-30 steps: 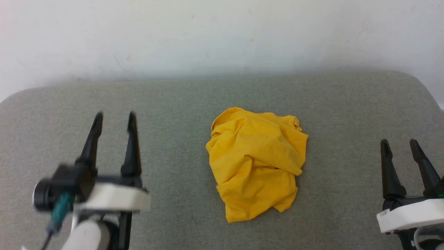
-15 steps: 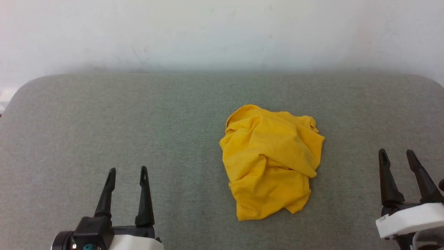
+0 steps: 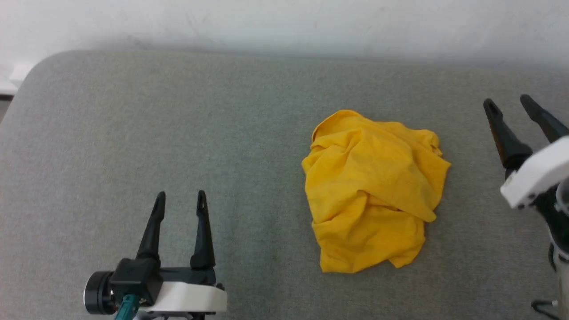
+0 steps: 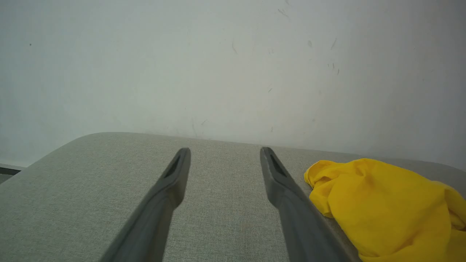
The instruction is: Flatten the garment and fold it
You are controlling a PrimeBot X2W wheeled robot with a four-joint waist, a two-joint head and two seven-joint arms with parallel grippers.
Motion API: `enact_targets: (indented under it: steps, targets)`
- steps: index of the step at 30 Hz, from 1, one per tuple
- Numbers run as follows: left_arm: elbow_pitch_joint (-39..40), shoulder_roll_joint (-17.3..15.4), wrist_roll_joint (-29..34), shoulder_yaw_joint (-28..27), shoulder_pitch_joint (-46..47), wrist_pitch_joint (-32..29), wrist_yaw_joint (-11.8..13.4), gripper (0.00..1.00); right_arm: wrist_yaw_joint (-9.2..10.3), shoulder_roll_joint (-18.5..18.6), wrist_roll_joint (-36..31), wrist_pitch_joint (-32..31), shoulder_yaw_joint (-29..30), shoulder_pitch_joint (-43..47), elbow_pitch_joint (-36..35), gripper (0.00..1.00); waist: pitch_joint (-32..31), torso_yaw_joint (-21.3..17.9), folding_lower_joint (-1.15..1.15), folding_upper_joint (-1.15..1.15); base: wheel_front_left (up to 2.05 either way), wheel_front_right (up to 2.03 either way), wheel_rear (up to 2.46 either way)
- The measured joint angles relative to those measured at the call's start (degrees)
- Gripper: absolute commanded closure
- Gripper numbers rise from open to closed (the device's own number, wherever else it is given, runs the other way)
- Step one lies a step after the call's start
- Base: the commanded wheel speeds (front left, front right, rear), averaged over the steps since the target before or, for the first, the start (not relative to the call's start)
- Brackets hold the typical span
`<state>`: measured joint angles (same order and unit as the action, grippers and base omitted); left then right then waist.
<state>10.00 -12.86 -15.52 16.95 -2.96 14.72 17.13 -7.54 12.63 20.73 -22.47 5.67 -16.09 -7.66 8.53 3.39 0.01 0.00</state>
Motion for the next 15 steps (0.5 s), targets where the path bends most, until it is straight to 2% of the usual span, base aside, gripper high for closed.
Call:
enact_targets:
  steps: [6,10,15]
  targets:
    - [-0.9,2.4,1.9,0.3,2.2,0.0,-2.0,0.00,0.00,1.0,0.1,-11.0,0.2,-7.9,10.6,0.00,4.0,2.2,0.00,0.00,0.00,0.00,0.00]
    - [-1.8,4.1,3.0,0.6,4.0,0.0,-3.1,0.00,0.00,1.2,-2.5,-14.0,1.5,-10.6,17.0,0.00,6.3,4.2,0.01,0.00,0.00,0.00,0.00]
    - [-3.3,5.8,4.1,0.9,5.1,0.0,-4.5,0.00,0.00,0.9,-6.0,-14.4,3.4,-11.3,24.2,0.00,8.4,7.2,0.00,0.00,0.00,0.00,0.00]
